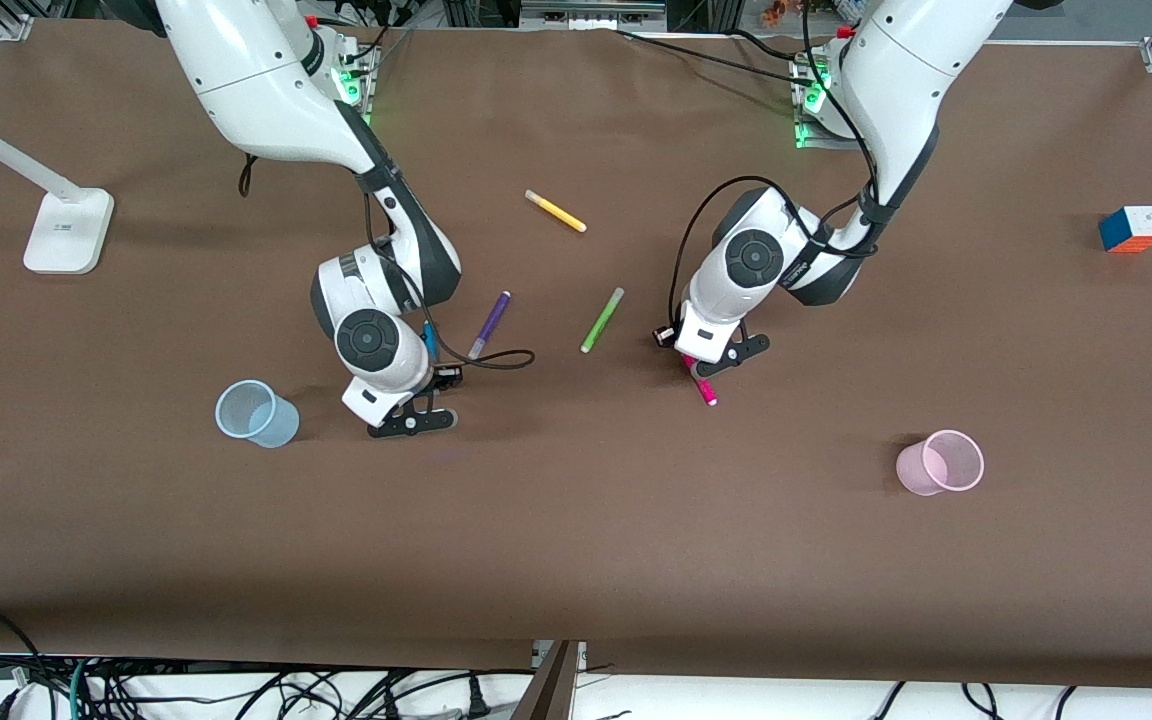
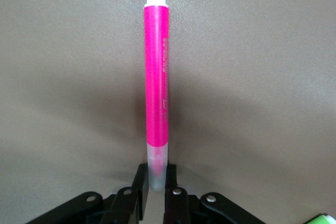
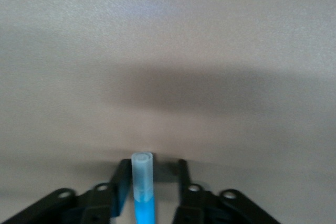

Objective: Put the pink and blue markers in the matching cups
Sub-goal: 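Carry the pink marker to the pink cup while the right gripper carries blue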

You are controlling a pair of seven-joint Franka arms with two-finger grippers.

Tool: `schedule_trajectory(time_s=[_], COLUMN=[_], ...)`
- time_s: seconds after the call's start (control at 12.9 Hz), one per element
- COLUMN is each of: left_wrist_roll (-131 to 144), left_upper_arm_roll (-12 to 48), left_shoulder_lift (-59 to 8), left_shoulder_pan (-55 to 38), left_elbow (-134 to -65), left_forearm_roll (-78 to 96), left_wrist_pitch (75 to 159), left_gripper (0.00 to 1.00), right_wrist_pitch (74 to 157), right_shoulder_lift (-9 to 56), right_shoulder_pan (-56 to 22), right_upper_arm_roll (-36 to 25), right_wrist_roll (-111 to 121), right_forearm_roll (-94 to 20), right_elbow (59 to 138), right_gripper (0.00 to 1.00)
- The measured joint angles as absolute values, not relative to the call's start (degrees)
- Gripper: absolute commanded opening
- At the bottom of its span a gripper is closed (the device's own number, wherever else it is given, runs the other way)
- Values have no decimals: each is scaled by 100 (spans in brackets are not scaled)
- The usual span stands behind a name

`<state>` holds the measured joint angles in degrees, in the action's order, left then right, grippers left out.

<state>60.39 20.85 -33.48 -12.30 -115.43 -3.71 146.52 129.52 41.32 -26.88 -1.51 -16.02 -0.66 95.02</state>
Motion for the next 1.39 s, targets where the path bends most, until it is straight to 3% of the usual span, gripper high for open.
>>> schedule_trajectory(time_s=[0.08,0.46,0.77,1.01,1.39], left_wrist_roll=[6039,6039,6001,5623,5337], left_upper_arm_roll=[2085,2032,2024,2004,2003], left_shoulder_lift=[-3348,-3348,-3319,-3283,-3270], left_shoulder_pan=[-1230,-1201,-1165,-936,323], left_elbow=[-11541,-11330,-10380,-9669,-8847], left_forearm_roll=[-371,-371,-382,-386,313], left_wrist_pitch=[14652,14274,12397,11032,9987], left_gripper=[0,0,0,0,0], right_wrist_pitch=[12955,12996,12936,12431,11504], right_shoulder_lift=[4129,4083,3718,3353,3166], right_shoulder_pan=[-2692,-2638,-2132,-1736,-1375], right_upper_arm_roll=[-151,-240,-311,-313,-310], right_wrist_roll=[-1600,-1119,385,1320,2753], right_forearm_roll=[-66,-65,-65,-65,-246], right_elbow=[9501,9376,9241,9192,8703], right_gripper=[0,0,0,0,0])
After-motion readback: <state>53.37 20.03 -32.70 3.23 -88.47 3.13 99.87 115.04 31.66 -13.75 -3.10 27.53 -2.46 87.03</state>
